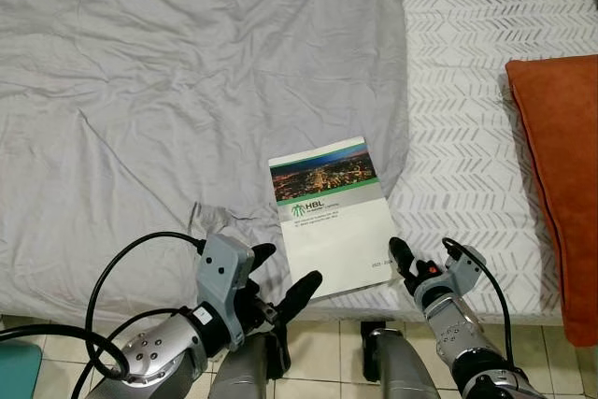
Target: Clean up the room
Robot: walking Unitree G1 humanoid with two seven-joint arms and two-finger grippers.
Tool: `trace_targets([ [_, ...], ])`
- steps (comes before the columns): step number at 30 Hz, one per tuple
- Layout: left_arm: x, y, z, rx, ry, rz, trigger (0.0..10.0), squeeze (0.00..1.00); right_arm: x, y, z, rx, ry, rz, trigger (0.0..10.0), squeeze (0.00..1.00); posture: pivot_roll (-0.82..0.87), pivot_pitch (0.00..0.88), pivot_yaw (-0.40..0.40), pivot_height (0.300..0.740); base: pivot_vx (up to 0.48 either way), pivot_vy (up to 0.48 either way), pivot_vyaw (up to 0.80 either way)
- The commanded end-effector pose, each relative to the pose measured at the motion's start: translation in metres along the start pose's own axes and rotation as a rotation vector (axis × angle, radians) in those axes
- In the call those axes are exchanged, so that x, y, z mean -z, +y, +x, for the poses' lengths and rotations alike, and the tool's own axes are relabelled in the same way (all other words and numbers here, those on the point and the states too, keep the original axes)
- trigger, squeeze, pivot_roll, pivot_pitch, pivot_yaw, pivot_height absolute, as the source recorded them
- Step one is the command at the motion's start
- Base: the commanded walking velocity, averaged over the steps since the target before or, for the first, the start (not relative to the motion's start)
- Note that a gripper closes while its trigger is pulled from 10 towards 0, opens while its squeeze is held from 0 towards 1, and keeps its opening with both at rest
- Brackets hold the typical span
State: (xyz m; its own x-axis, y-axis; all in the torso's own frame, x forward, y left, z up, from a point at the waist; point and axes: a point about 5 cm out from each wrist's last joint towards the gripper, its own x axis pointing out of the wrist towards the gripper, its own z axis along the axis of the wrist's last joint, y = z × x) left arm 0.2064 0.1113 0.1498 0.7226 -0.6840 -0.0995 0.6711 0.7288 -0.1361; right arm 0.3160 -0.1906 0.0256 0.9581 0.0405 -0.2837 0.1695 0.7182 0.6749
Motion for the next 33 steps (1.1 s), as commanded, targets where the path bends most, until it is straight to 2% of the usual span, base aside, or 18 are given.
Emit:
trace_targets([
  [1,0.004,-0.007,-0.003,0.018,0.021,-0.019,10.0,0.00,0.023,-0.005,-0.007,0.015,0.083,0.056,10.0,0.00,0.13,0.569,0.125,0.740,0.000,0.000,0.00],
  [4,0.005,-0.008,-0.004,0.022,0.023,-0.020,10.0,0.00,0.028,-0.001,-0.006,-0.023,0.118,0.075,10.0,0.00,0.13,0.570,0.122,0.740,0.000,0.000,0.00],
  [11,0.015,-0.015,-0.008,0.038,0.061,-0.009,10.0,0.00,0.036,0.011,-0.004,-0.130,0.177,-0.010,10.0,0.00,0.12,0.568,0.111,0.740,0.000,0.000,0.00],
  [12,0.017,-0.016,-0.008,0.038,0.065,-0.013,10.0,0.00,0.038,0.014,-0.004,-0.152,0.191,-0.043,3.5,0.00,0.12,0.568,0.110,0.740,0.000,0.000,0.00],
  [13,0.017,-0.016,-0.008,0.038,0.066,-0.015,10.0,0.00,0.039,0.015,-0.005,-0.155,0.196,-0.058,0.6,0.00,0.12,0.568,0.110,0.740,0.000,0.000,0.00],
  [14,0.017,-0.016,-0.007,0.037,0.065,-0.016,10.0,0.00,0.040,0.015,-0.005,-0.156,0.201,-0.068,0.0,0.00,0.12,0.567,0.108,0.740,0.000,0.000,0.00],
  [23,0.026,-0.019,-0.009,0.036,0.089,-0.029,10.0,0.00,0.044,0.008,-0.008,-0.130,0.226,-0.098,0.0,0.00,0.12,0.574,0.104,0.740,0.000,0.000,0.00],
  [33,0.029,-0.018,-0.009,0.021,0.091,-0.036,10.0,0.00,0.042,0.009,-0.008,-0.138,0.218,-0.099,0.0,0.00,0.11,0.573,0.098,0.740,0.000,0.000,0.00],
])
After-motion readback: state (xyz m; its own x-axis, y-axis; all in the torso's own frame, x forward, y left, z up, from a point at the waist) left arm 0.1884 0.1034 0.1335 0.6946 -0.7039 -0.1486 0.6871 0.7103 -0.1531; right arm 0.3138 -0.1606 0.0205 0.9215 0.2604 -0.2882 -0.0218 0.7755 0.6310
